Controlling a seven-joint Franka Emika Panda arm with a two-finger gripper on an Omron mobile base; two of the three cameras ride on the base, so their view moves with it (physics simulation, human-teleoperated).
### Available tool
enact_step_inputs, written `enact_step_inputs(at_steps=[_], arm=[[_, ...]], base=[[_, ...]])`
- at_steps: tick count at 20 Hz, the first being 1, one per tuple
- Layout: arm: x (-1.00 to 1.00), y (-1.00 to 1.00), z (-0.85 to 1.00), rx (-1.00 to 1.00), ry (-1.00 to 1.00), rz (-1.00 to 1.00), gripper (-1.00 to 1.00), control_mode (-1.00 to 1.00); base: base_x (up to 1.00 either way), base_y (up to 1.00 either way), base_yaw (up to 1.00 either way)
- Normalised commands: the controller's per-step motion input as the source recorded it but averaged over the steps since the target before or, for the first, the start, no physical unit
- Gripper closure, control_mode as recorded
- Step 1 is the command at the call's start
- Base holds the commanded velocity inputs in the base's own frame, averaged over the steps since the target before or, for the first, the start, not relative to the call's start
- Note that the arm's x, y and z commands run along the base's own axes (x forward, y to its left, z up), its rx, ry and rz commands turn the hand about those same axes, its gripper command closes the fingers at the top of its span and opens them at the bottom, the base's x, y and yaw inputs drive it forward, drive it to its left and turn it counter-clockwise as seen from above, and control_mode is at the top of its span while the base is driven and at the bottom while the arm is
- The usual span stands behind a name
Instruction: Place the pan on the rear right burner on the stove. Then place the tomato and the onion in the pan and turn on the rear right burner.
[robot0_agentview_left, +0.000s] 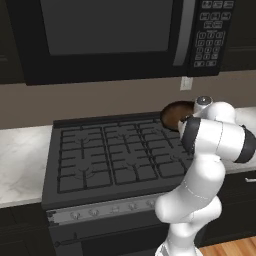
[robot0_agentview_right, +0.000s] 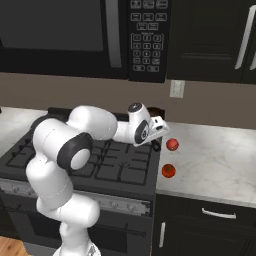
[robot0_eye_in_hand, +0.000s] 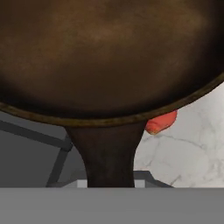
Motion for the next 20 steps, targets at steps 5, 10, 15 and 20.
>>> enact_step_inputs(at_steps=[5, 10, 15, 20], arm=[[0.33, 0.14, 0.0, 0.18, 0.08, -0.02, 1.0, -1.0], [0.28, 0.22, 0.0, 0.13, 0.05, 0.0, 1.0, -1.0], [0.31, 0.17, -0.11, 0.08, 0.03, 0.0, 1.0, -1.0], [0.28, 0.23, -0.25, 0.07, 0.04, 0.0, 1.0, -1.0]], base=[[0.0, 0.0, 0.0], [0.0, 0.0, 0.0], [0.0, 0.0, 0.0], [0.0, 0.0, 0.0]])
